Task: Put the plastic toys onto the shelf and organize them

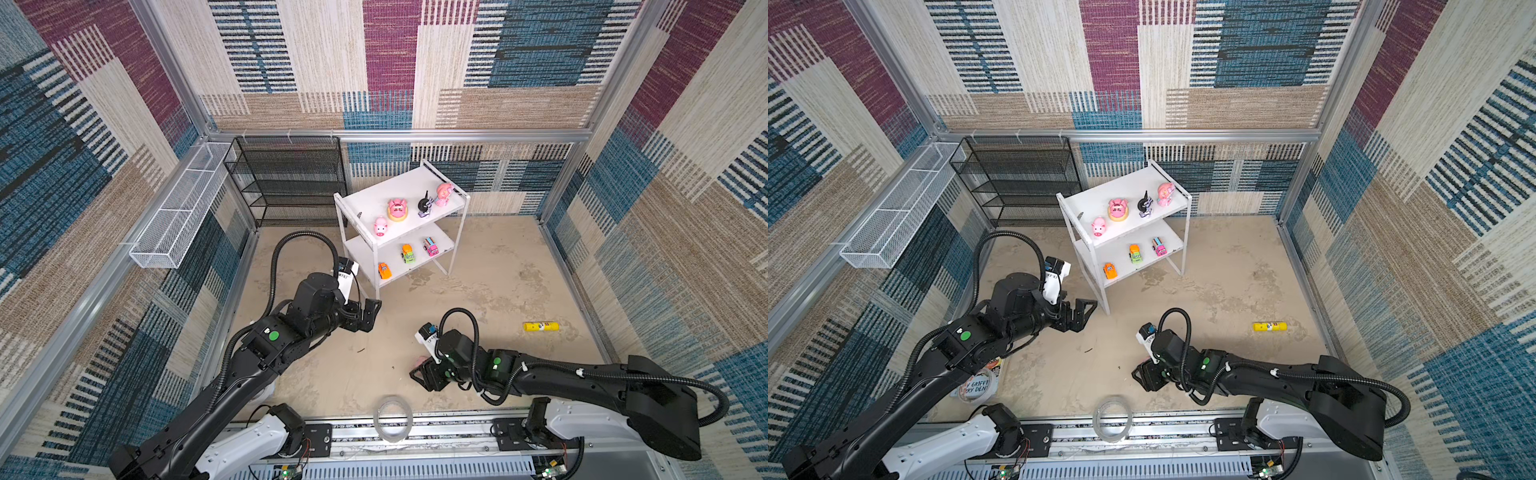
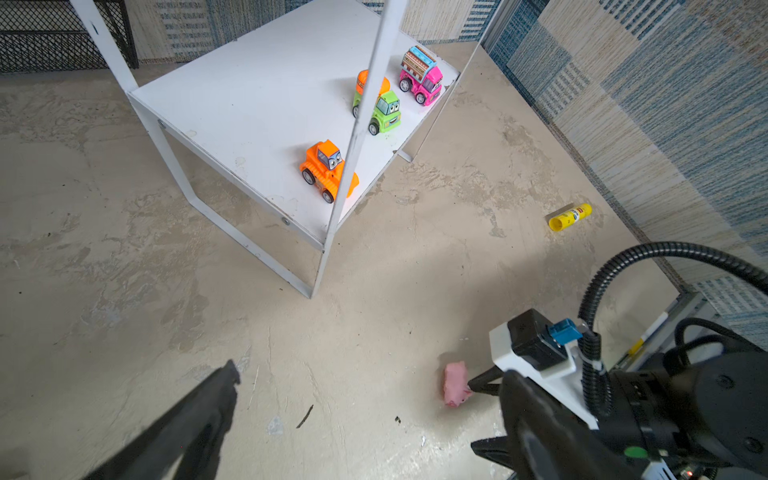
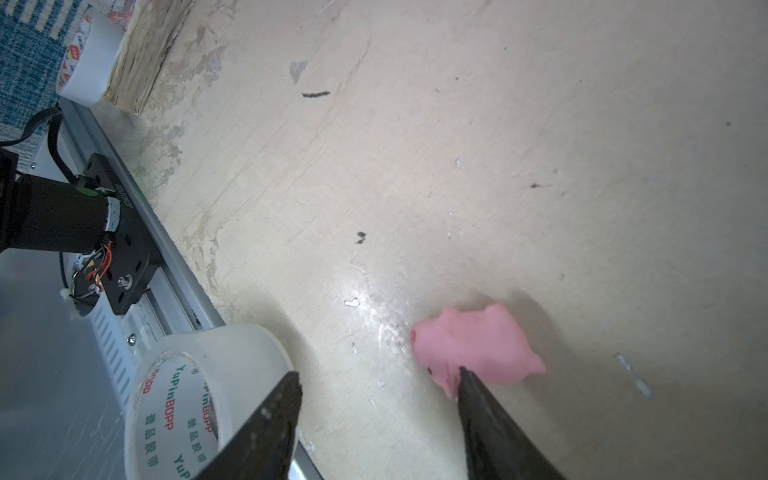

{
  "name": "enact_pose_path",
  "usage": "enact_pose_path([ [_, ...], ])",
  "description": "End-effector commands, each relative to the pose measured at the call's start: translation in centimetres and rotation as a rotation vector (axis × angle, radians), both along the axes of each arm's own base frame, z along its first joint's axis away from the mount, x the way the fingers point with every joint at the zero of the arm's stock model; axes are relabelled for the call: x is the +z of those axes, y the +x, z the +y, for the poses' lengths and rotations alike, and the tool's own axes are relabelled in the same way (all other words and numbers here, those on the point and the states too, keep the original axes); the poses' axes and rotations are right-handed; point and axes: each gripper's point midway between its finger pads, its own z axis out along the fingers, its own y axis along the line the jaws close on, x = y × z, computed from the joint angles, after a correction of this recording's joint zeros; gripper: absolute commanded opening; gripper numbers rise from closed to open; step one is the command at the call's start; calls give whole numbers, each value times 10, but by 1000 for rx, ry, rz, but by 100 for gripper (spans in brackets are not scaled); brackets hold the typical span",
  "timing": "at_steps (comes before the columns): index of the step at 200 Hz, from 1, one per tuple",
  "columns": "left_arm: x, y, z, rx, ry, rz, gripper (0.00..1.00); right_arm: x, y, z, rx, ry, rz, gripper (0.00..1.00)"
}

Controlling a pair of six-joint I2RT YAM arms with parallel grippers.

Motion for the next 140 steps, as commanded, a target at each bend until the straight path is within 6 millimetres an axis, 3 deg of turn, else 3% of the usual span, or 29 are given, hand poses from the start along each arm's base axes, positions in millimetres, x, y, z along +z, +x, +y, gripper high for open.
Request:
enact_pose_path([
  [1, 1, 1, -1, -14, 9, -18, 99, 12, 6, 6, -15, 33, -32, 62],
  [43, 0, 1, -1, -17, 10, -18, 99, 9, 11, 6, -44, 8, -29, 62],
  [80, -2, 0, 1, -16, 16, -14, 99, -6, 21, -17, -188, -86, -4, 62],
  [140, -4, 3, -3, -27, 7, -11, 99, -7, 9, -20, -178, -62, 45, 62],
])
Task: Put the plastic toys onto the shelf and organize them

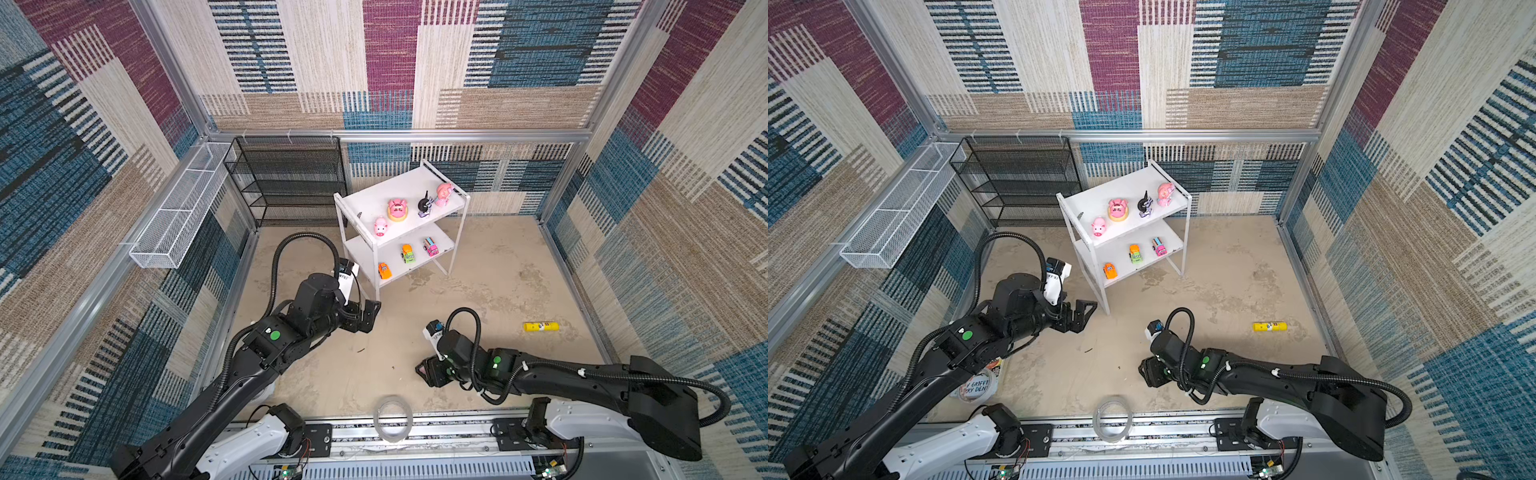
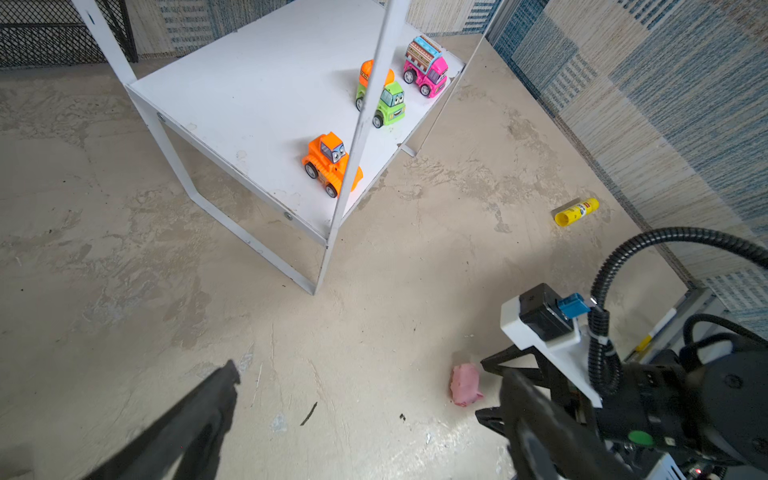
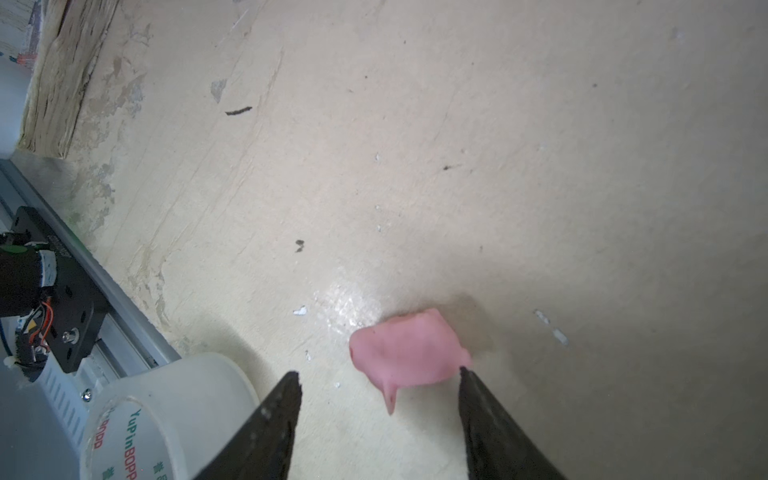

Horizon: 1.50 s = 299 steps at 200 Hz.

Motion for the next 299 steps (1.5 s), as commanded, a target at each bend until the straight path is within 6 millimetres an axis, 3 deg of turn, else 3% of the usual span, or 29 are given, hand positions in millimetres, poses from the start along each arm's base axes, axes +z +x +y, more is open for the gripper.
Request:
enact_pose_path([
  [1, 2, 2, -5, -24, -6, -19, 99, 3, -1, 2, -12, 22, 12, 62],
  [46, -2, 3, -4, -22, 2, -10, 99, 6, -6, 24, 69, 78, 40, 63],
  [165, -7, 6, 2, -18, 24, -8, 99, 18, 12, 69, 156, 82, 7, 62],
  [217, -9, 8, -1, -30, 11, -2, 99, 33, 18, 67, 134, 81, -29, 62],
  [258, -8, 8, -1, -33, 8, 0, 99, 22, 19, 41, 48, 6, -13, 62],
  [299, -7, 9, -1, -36, 2, -2, 99, 16, 6, 32, 54, 19, 29, 62],
])
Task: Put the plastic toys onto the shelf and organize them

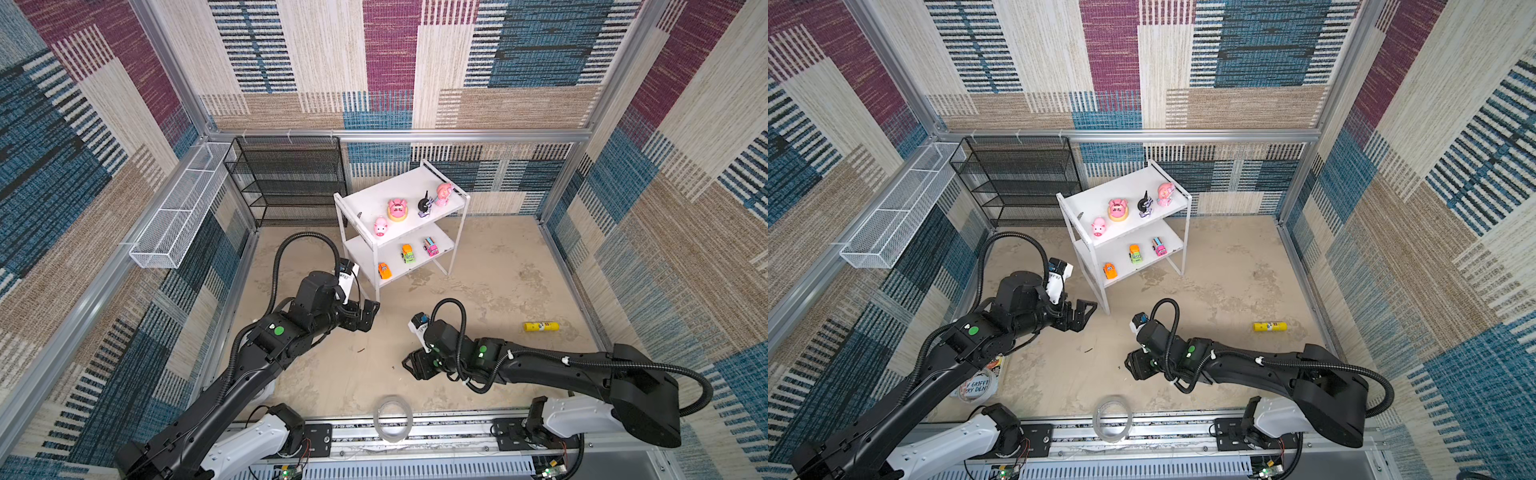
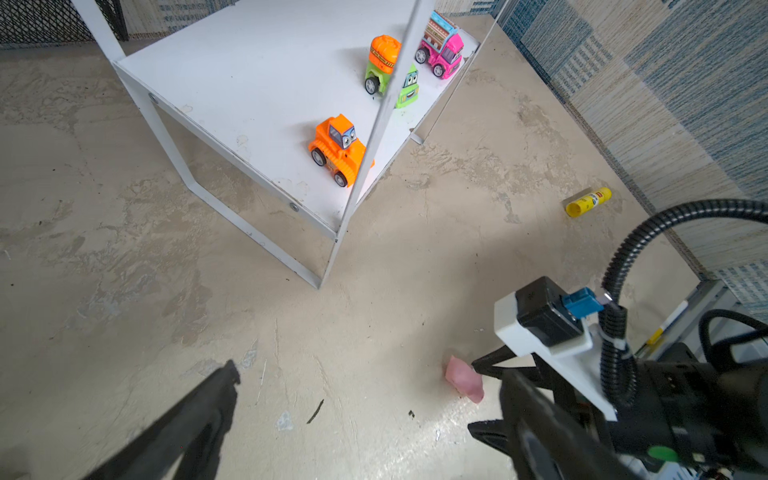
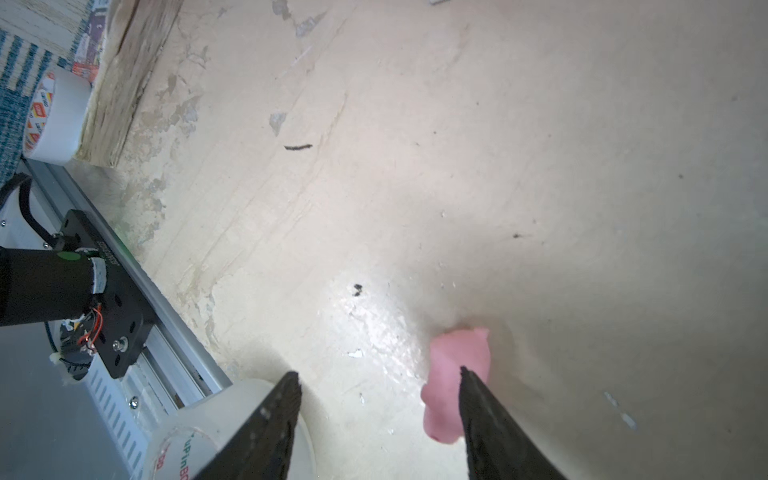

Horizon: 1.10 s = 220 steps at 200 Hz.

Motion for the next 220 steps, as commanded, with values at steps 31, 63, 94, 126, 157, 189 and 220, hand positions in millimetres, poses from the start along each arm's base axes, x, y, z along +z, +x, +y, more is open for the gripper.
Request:
enact_pose_path([
  [31, 9, 1, -5, -28, -21, -33, 99, -7, -13, 2, 28, 18, 58, 62],
  [63, 11, -1, -3, -25, -19, -39, 99, -12, -22, 13, 79, 28, 81, 62],
  [94, 12, -2, -1, -23, -19, -42, 99, -11, -29, 26, 108, 39, 84, 62],
  [126, 11, -3, -1, -25, -18, -42, 99, -13, -35, 38, 133, 42, 92, 62],
  [157, 11, -2, -1, -27, -17, -45, 99, 5, -36, 53, 151, 76, 62, 62],
  [189, 10, -4, 1, -27, -13, -45, 99, 29, -32, 58, 144, 115, 22, 62],
  [220, 9, -4, 1, -28, -16, -46, 99, 15, -21, 30, 57, 15, -30, 60],
])
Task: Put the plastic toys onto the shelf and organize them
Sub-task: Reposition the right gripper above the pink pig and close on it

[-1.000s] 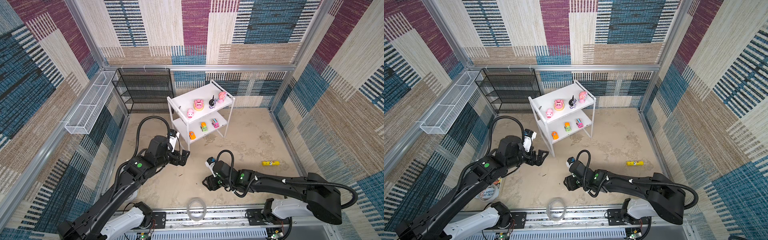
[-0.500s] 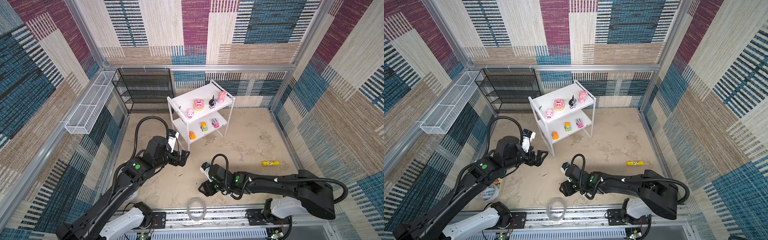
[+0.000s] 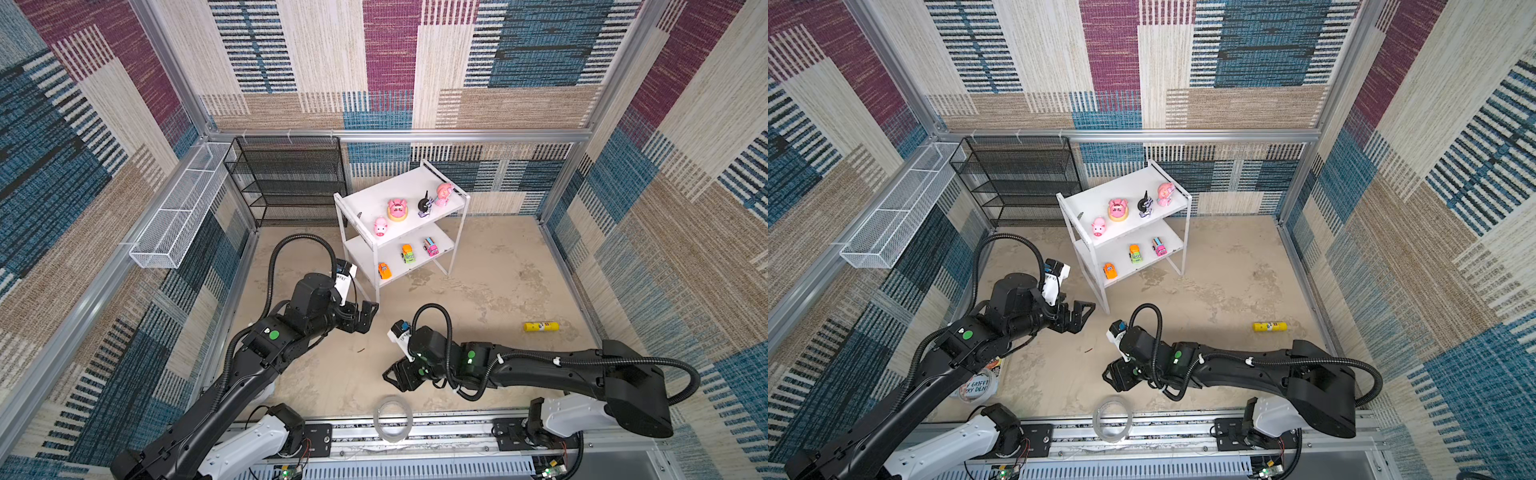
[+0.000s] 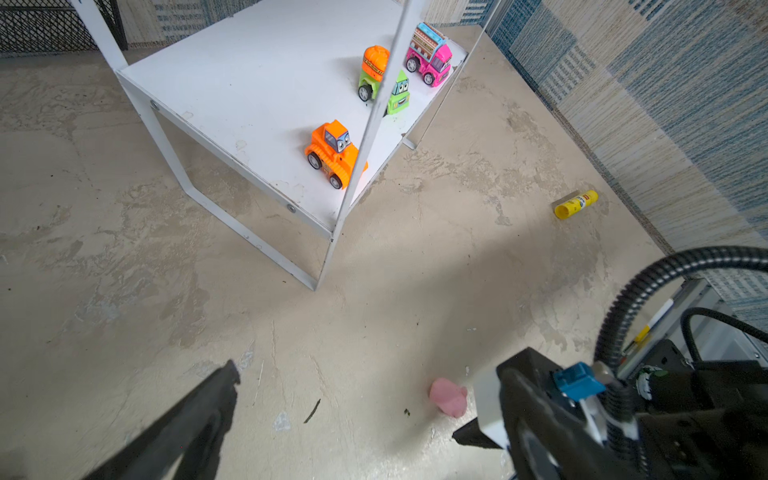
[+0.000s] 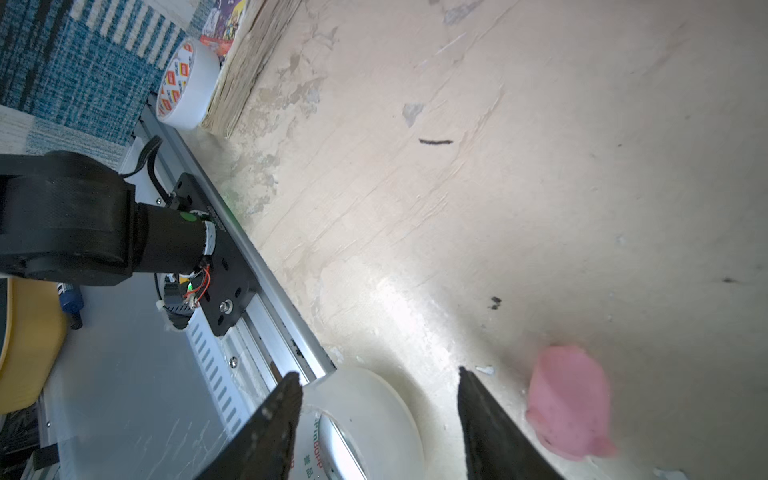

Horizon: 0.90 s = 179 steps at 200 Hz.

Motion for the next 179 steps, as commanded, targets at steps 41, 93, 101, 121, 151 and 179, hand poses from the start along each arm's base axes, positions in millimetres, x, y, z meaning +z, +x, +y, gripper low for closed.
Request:
enact_pose_path([
  [41, 1, 2, 0, -26, 26, -33, 99, -38, 18, -63, -168, -120, -139, 58],
  [93, 6, 5, 3, -33, 50, -54, 99, -47, 16, -74, -170, -101, -169, 57],
  [101, 6, 5, 3, -34, 47, -54, 99, -48, 15, -73, -162, -98, -170, 57],
  [121, 6, 4, 4, -33, 43, -55, 99, -52, 13, -70, -139, -95, -178, 56],
  [151, 5, 3, 7, -25, 44, -60, 99, -53, 8, -63, -104, -81, -186, 56],
  [179, 8, 2, 9, -22, 40, -69, 99, -61, 7, -59, -90, -102, -183, 55],
])
